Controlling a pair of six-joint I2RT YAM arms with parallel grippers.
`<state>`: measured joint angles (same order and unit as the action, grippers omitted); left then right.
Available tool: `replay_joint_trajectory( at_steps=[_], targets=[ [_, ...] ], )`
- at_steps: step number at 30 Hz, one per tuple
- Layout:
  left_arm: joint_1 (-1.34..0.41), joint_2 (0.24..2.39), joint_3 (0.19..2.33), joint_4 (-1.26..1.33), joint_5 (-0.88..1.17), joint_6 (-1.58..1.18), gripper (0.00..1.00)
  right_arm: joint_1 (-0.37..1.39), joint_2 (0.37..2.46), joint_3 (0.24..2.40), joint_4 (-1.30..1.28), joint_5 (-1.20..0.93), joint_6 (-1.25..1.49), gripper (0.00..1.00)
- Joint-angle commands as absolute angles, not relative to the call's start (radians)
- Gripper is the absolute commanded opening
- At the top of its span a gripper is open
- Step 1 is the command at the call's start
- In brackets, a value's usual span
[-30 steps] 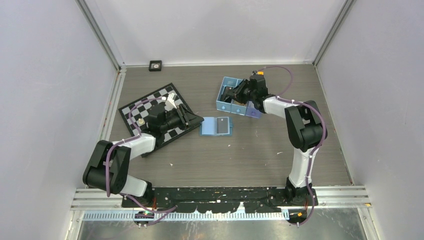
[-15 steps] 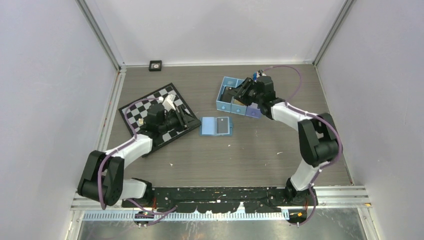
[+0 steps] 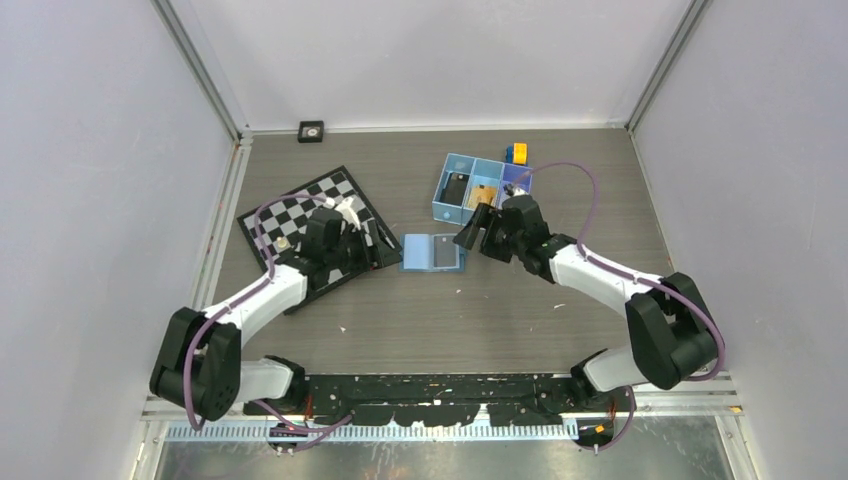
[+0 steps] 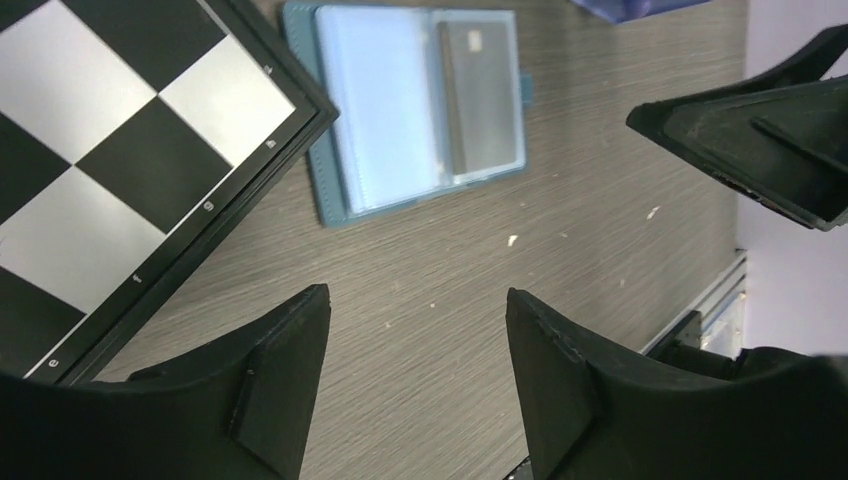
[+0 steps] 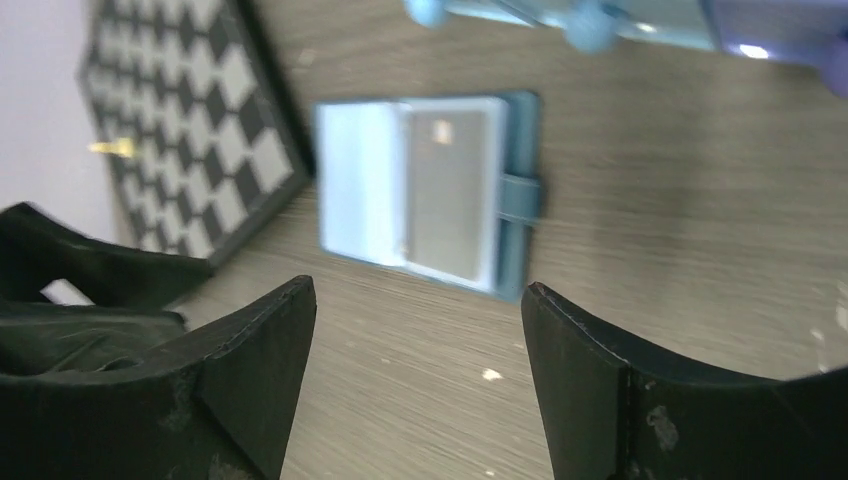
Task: Take the credit cards out of the card holder
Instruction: Pick up the card holder from the center of the board.
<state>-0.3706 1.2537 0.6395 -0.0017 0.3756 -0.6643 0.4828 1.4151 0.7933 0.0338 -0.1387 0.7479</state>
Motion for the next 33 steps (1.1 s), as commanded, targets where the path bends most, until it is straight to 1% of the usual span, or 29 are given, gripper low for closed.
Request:
replay_joint_trajectory(
  at_steps=[1, 3, 6, 16, 21, 26, 28, 33],
  targets=[
    [-0.387, 1.314, 0.7, -0.068, 0.336, -0.611, 0.68, 0.483, 1.432, 0.777, -0.041, -0.033, 0.715, 0.8],
    [-0.396, 1.353, 0.714, -0.07, 0.334, -0.608, 0.68, 0.483, 1.467, 0.8, -0.065, -0.025, 0.718, 0.8],
    [-0.415, 1.421, 0.74, -0.075, 0.337, -0.6, 0.68, 0.482, 1.511, 0.821, -0.086, -0.032, 0.729, 0.77],
    [-0.446, 1.583, 0.799, -0.037, 0.359, -0.604, 0.66, 0.496, 1.654, 0.846, -0.005, -0.142, 0.766, 0.66],
    [-0.448, 1.638, 0.818, -0.029, 0.361, -0.609, 0.65, 0.508, 1.723, 0.869, 0.029, -0.165, 0.776, 0.64],
    [-0.448, 1.698, 0.828, -0.005, 0.374, -0.62, 0.64, 0.512, 1.747, 0.874, 0.041, -0.17, 0.778, 0.57],
    [-0.447, 1.712, 0.826, 0.046, 0.387, -0.624, 0.63, 0.514, 1.748, 0.872, 0.044, -0.169, 0.778, 0.55],
    [-0.446, 1.726, 0.806, 0.137, 0.435, -0.634, 0.57, 0.523, 1.765, 0.876, 0.052, -0.175, 0.779, 0.47]
  ],
)
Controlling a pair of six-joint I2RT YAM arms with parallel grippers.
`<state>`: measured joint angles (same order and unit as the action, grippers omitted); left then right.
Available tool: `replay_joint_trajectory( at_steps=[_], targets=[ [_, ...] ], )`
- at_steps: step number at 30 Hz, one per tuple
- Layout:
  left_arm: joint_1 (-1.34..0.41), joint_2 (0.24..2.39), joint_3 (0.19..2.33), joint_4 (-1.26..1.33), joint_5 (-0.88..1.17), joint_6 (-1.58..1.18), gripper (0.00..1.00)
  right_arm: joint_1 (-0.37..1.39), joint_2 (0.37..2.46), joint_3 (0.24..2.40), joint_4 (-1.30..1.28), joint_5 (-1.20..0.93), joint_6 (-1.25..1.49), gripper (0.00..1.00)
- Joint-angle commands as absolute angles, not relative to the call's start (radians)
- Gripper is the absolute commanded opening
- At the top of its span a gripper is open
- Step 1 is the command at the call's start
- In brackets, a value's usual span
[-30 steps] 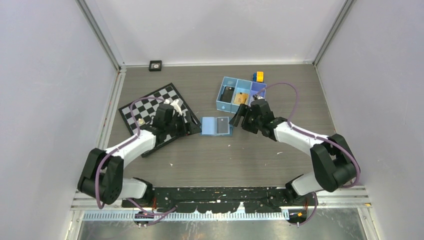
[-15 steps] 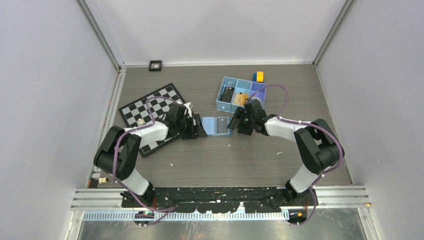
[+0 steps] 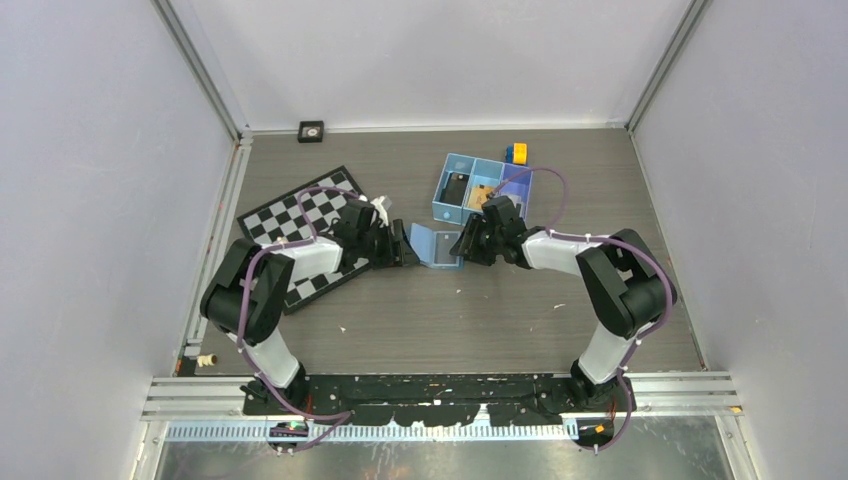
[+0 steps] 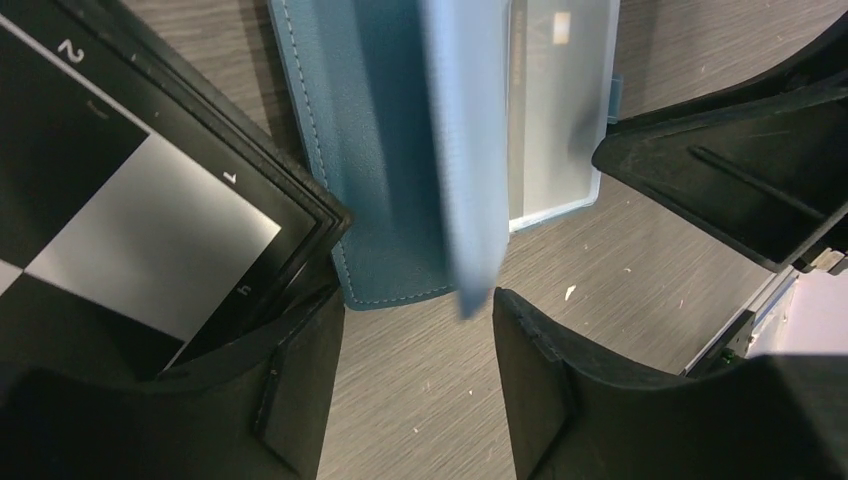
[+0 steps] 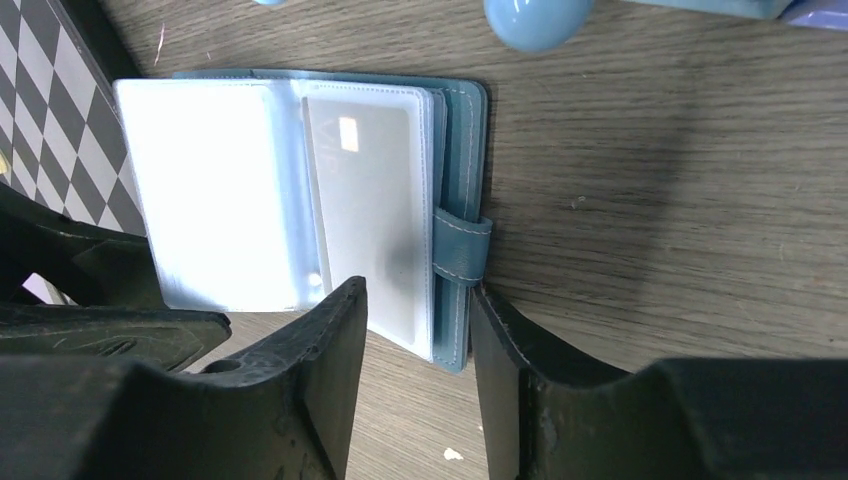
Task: Take the credit cards out of the card holder
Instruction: Pick up the card holder from the center of the board.
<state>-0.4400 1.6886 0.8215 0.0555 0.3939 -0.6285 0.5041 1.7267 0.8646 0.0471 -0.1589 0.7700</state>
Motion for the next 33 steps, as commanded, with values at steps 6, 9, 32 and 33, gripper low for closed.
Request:
replay_joint_trajectory(
  at_steps=[6, 9, 32, 33],
  targets=[
    [-0.446, 1.711, 0.787, 0.199, 0.467, -0.637, 0.5, 0.528, 1.778, 0.876, 0.073, -0.2, 0.792, 0.41],
    [-0.446, 1.709, 0.794, 0.175, 0.447, -0.629, 0.46, 0.529, 1.76, 0.867, 0.077, -0.195, 0.79, 0.38],
    [-0.419, 1.636, 0.754, 0.174, 0.433, -0.641, 0.53, 0.615, 1.498, 0.906, -0.092, 0.118, 0.592, 0.35],
    [-0.418, 1.636, 0.753, 0.173, 0.433, -0.641, 0.53, 0.621, 1.505, 0.917, -0.098, 0.123, 0.591, 0.34]
  ],
)
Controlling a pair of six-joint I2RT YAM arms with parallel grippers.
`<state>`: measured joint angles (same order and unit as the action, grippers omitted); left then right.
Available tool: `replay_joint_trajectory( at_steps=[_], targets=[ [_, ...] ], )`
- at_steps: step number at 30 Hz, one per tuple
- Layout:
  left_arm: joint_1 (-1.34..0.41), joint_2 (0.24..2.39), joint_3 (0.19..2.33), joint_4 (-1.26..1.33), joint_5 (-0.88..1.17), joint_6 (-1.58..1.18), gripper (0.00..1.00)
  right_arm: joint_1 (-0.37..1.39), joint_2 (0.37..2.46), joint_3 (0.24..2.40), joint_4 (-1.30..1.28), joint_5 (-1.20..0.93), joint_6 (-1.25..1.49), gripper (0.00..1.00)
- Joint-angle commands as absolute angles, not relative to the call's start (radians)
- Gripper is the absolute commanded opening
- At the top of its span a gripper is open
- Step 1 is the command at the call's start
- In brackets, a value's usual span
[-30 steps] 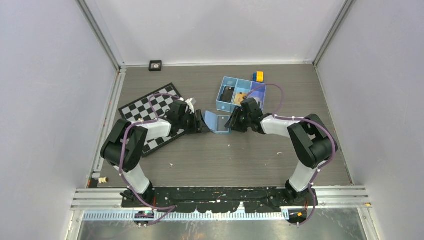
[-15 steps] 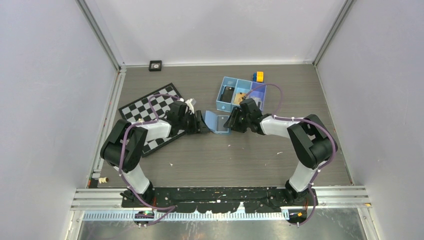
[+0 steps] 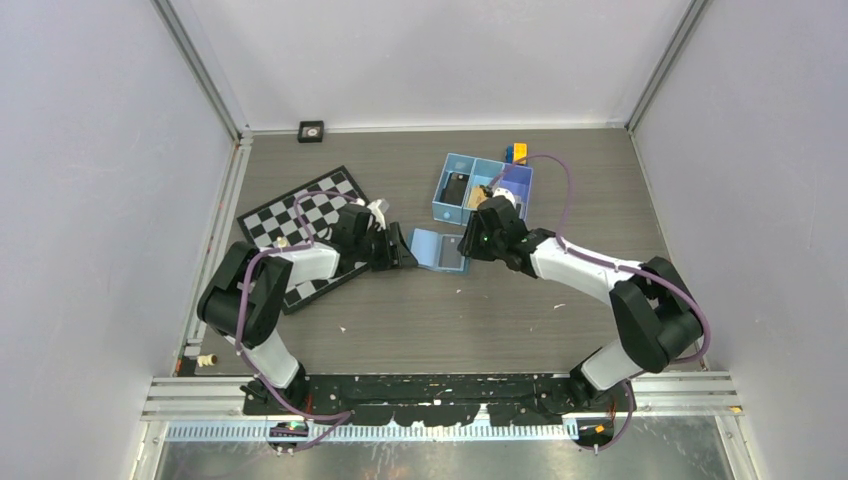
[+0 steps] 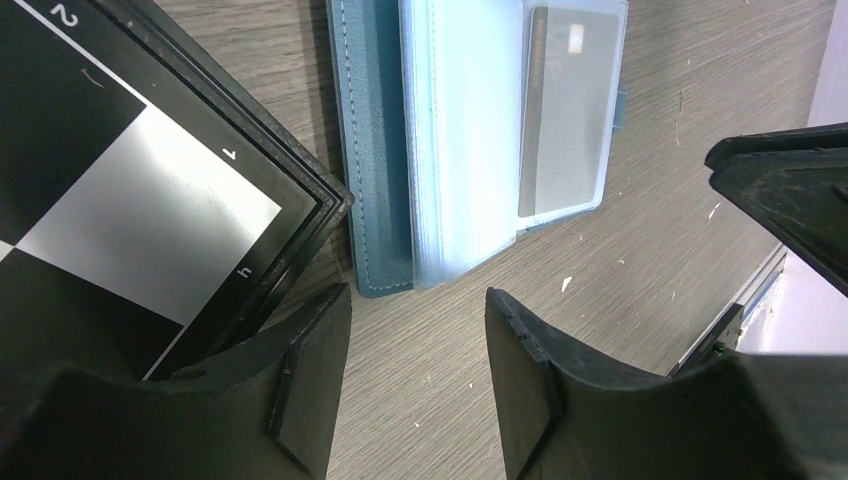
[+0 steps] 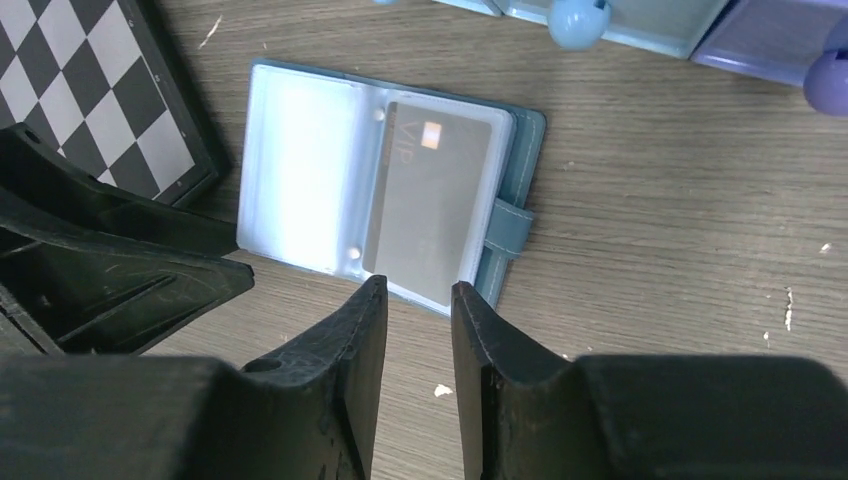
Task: Take the credit cards out of the card holder
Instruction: Pick up the card holder from the center of the board.
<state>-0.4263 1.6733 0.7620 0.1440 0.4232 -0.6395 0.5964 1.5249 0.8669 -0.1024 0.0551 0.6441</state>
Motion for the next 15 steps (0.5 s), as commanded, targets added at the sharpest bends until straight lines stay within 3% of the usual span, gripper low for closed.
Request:
replay_joint_trajectory(
  at_steps=[1, 7, 9, 15],
  targets=[
    [-0.418, 1.638, 0.753, 0.172, 0.431, -0.641, 0.53, 0.624, 1.518, 0.925, -0.102, 0.125, 0.587, 0.34],
    [-0.416, 1.635, 0.751, 0.173, 0.432, -0.648, 0.54, 0.634, 1.65, 0.975, -0.067, 0.037, 0.596, 0.14],
    [-0.416, 1.628, 0.751, 0.157, 0.418, -0.648, 0.55, 0.635, 1.698, 0.999, -0.062, 0.016, 0.6, 0.02],
    [-0.416, 1.549, 0.73, 0.113, 0.307, -0.621, 0.61, 0.634, 1.781, 1.056, -0.069, 0.021, 0.603, 0.0]
  ],
)
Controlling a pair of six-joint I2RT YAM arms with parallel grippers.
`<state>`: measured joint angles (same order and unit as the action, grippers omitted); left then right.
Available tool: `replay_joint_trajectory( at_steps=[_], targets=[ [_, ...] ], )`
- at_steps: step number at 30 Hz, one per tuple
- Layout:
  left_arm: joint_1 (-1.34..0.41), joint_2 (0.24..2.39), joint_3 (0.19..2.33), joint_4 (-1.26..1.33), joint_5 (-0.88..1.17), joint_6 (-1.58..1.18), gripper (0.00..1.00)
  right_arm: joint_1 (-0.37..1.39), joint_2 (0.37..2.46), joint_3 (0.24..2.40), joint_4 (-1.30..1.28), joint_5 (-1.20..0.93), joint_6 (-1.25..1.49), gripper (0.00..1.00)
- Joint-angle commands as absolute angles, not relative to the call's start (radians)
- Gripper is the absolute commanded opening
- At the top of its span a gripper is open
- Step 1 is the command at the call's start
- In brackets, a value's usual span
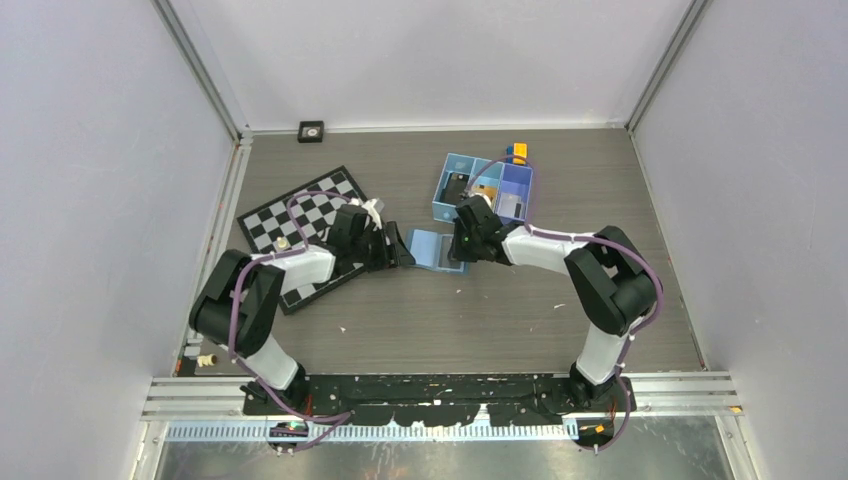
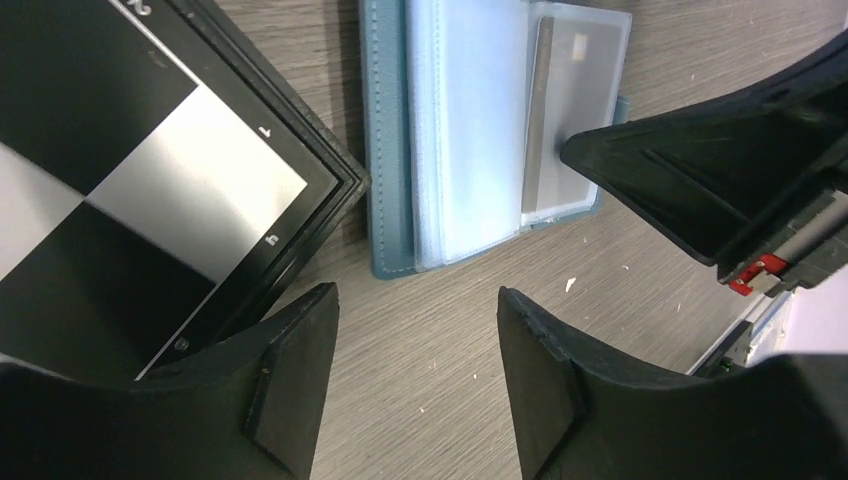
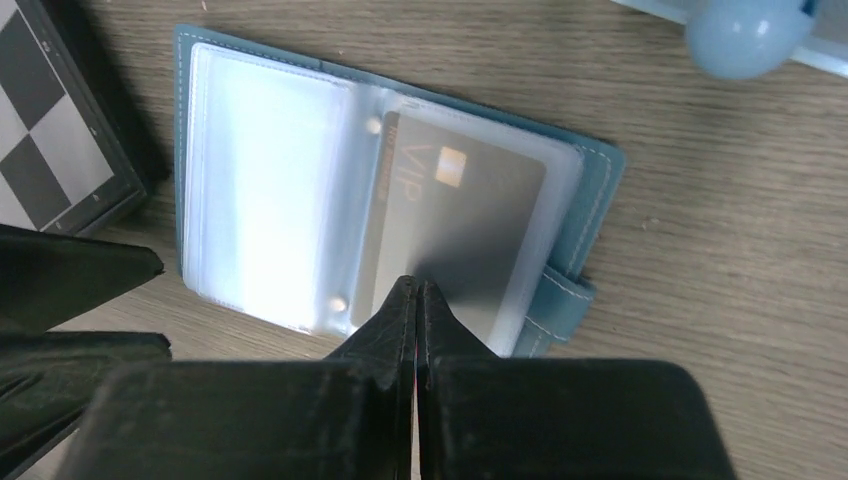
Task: Take the credit cards out of the card holder
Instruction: Pick up the card holder from the center of the board.
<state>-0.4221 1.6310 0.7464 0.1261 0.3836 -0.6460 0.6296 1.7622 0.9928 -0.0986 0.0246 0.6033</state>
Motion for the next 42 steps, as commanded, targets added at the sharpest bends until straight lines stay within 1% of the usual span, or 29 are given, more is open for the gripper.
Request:
replay_joint_trajectory(
  at_steps=[1, 6, 19, 26, 29, 31, 33, 34, 35, 36, 39, 42],
  targets=[
    [-0.418, 1.543, 0.728, 0.112, 0.295, -0.618, 0.62, 0.636, 1.787, 1.06, -0.068, 0.03, 0.604, 0.0],
    [-0.444, 1.582, 0.767, 0.086, 0.272, -0.592, 0.62, 0.635, 1.811, 1.089, -0.069, 0.045, 0.602, 0.01],
    [-0.445, 1.741, 0.842, 0.1, 0.379, -0.612, 0.61, 0.631, 1.917, 1.119, -0.143, 0.046, 0.634, 0.01],
    [-0.443, 1.77, 0.836, 0.217, 0.477, -0.632, 0.57, 0.63, 1.92, 1.098, -0.101, -0.037, 0.655, 0.01],
    [-0.437, 1.812, 0.848, 0.286, 0.51, -0.659, 0.49, 0.63, 1.917, 1.091, -0.09, -0.05, 0.659, 0.0],
    [-0.433, 1.857, 0.858, 0.335, 0.54, -0.686, 0.37, 0.63, 1.911, 1.084, -0.086, -0.053, 0.661, 0.0],
    [-0.433, 1.883, 0.857, 0.389, 0.568, -0.71, 0.23, 0.63, 1.9, 1.07, -0.069, -0.055, 0.665, 0.0],
    [-0.433, 1.887, 0.856, 0.402, 0.58, -0.719, 0.14, 0.629, 1.89, 1.063, -0.063, -0.051, 0.667, 0.01],
    [-0.432, 1.886, 0.854, 0.406, 0.589, -0.724, 0.03, 0.628, 1.877, 1.056, -0.059, -0.046, 0.667, 0.01],
    [-0.431, 1.876, 0.851, 0.406, 0.591, -0.724, 0.0, 0.629, 1.859, 1.049, -0.059, -0.038, 0.664, 0.01],
    [-0.429, 1.812, 0.821, 0.39, 0.565, -0.71, 0.0, 0.627, 1.773, 1.012, -0.057, -0.005, 0.645, 0.01],
    [-0.427, 1.731, 0.778, 0.409, 0.575, -0.725, 0.0, 0.615, 1.656, 0.965, -0.053, 0.046, 0.634, 0.06]
  ],
)
